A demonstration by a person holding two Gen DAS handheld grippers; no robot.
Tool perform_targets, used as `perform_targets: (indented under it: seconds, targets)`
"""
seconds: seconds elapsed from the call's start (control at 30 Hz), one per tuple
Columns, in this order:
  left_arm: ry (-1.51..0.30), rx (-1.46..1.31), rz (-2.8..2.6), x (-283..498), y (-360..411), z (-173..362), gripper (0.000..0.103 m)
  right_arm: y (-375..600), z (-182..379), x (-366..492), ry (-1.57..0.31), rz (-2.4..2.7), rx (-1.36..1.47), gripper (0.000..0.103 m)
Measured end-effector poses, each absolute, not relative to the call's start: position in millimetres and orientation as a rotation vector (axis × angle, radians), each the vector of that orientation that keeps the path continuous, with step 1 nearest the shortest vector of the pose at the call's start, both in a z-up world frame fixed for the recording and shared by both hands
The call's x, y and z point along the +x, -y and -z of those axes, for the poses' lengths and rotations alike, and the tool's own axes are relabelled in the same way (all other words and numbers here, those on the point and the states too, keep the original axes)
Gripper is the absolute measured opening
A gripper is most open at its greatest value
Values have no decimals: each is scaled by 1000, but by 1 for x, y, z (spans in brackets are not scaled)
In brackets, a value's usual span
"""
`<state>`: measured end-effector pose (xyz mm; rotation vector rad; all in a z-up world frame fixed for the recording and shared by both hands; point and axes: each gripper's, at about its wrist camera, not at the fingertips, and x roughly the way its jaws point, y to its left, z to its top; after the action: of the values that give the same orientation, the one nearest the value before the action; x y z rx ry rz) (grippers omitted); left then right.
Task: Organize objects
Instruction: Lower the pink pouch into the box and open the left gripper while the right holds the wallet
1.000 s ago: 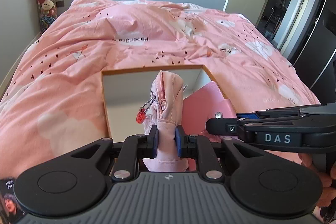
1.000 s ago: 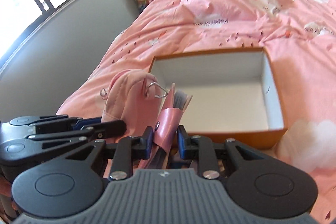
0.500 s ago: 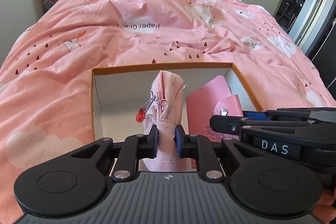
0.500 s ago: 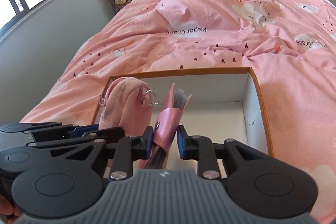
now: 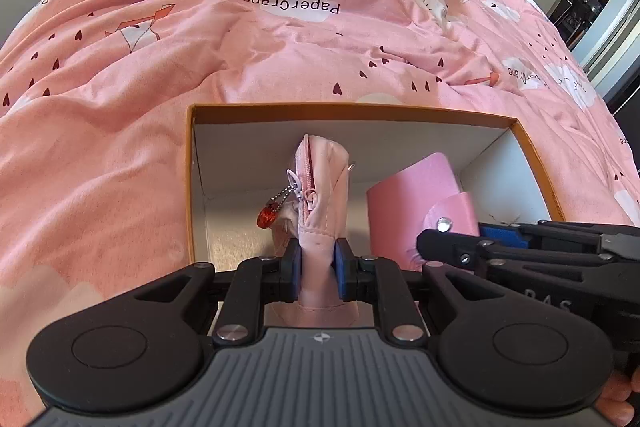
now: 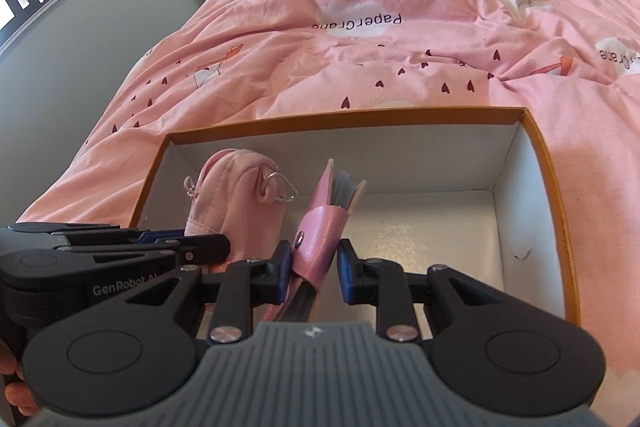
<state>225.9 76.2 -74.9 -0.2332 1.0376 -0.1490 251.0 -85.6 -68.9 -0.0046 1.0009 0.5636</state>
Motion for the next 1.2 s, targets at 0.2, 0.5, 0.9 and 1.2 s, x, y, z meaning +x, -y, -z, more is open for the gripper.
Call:
perform_targets:
  seconds: [0.2,0.5,0.9,1.2]
  targets:
    - [-1064,-205,117,235,-71,79,20,70,86,264,-1018,-610,-33,26]
    - [-1093,-277,109,241,-78,82,26,67,105,281,-1046,-627,-10,26]
    - [-1048,-240,158,233,-75,78,37,70,115,281,-1093,-615,3,26]
    - [-950,-142,165,211,-85,50,65,67,115,280,-1160,-637,98,26]
